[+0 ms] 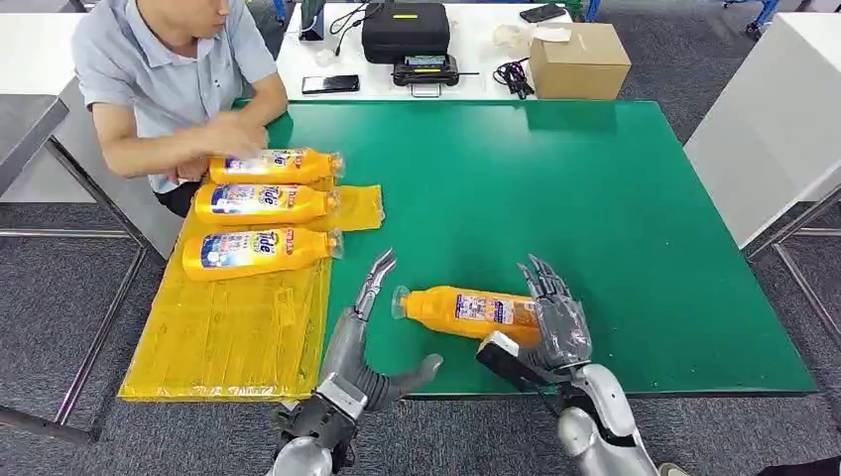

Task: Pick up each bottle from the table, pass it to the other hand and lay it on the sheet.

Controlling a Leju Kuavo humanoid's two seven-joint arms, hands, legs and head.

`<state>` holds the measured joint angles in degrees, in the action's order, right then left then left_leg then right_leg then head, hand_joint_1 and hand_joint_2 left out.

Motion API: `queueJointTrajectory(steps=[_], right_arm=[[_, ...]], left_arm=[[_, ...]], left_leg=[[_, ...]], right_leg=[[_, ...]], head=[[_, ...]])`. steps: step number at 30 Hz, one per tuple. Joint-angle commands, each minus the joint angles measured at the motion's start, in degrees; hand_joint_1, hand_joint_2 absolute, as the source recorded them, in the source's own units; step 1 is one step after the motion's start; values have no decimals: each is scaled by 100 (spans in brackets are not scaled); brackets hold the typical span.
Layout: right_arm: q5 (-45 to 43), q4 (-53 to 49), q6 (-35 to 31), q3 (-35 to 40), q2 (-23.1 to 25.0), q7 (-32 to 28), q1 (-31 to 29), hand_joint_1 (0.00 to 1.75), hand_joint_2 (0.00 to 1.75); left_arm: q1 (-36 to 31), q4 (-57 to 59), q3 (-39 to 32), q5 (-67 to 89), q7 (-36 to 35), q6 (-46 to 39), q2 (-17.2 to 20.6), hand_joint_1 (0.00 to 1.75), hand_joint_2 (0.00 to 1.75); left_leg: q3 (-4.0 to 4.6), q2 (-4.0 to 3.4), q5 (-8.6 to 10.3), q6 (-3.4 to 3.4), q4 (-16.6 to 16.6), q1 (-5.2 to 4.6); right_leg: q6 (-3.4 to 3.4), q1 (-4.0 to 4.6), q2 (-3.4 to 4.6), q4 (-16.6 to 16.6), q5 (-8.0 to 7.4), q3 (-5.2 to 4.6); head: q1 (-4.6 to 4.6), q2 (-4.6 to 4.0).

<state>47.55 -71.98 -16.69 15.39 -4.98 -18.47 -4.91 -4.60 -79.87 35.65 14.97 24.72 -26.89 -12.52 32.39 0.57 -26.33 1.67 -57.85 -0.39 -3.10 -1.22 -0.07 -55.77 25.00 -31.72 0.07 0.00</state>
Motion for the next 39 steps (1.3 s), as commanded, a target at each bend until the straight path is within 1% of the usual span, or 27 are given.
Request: queueJointTrajectory(steps=[1,5,7,14,20,23,25,28,38,39], right_arm=[[-178,1067,264,146,-121,25,-564,0,175],[-206,1127,307,109,-150,27,-584,0,175],[-333,1163,423,72,-133,-11,-602,0,175],[-301,1271,544,202,-111,-43,-678,0,175],[86,1271,428,461,-216,46,-786,0,175],[374,1254,433,666,-365,111,-865,0,175],[374,1247,500,734,-416,113,-908,0,175],[458,1364,605,865,-492,165,-1045,0,175],[527,1754,757,1070,-531,284,-1364,0,175],[502,1810,825,1092,-561,310,-1403,0,175]], left_arm=[[-280,345,49,-22,-56,82,147,0,175],[-280,321,60,-8,-74,113,155,0,175],[-285,326,66,-3,-83,128,156,0,175],[-320,354,100,0,-98,190,143,0,175],[-347,359,114,-5,-111,230,132,0,175],[-358,357,124,-11,-137,261,129,0,175],[-355,352,126,-11,-137,279,135,0,175],[-365,386,115,-20,-153,301,129,0,175],[-401,442,90,-96,-218,385,113,0,175],[-366,431,43,-118,-233,385,67,0,175]], left_leg=[[-9,-8,1,-7,4,4],[-13,-15,-2,-12,2,9],[-9,-5,1,-6,4,3],[-12,-12,1,-12,3,9],[-10,-11,-1,-10,2,6],[-9,-16,-2,-13,-2,10],[-8,-8,1,-6,2,3],[-9,-16,-1,-10,-2,7],[-9,-15,-1,-10,0,6],[-8,-11,1,-7,1,3]], right_leg=[[9,5,5,6,-4,9],[14,10,11,6,-5,12],[6,3,3,5,-3,8],[14,10,8,7,-7,11],[11,7,8,4,-4,8],[16,11,11,3,-5,7],[7,4,6,3,-4,6],[13,8,11,3,-5,6],[12,7,11,4,-6,7],[8,4,7,3,-5,5]], head=[[2,0],[0,0],[2,0],[0,0],[2,0],[2,0],[0,0],[0,0],[2,0],[0,0]])
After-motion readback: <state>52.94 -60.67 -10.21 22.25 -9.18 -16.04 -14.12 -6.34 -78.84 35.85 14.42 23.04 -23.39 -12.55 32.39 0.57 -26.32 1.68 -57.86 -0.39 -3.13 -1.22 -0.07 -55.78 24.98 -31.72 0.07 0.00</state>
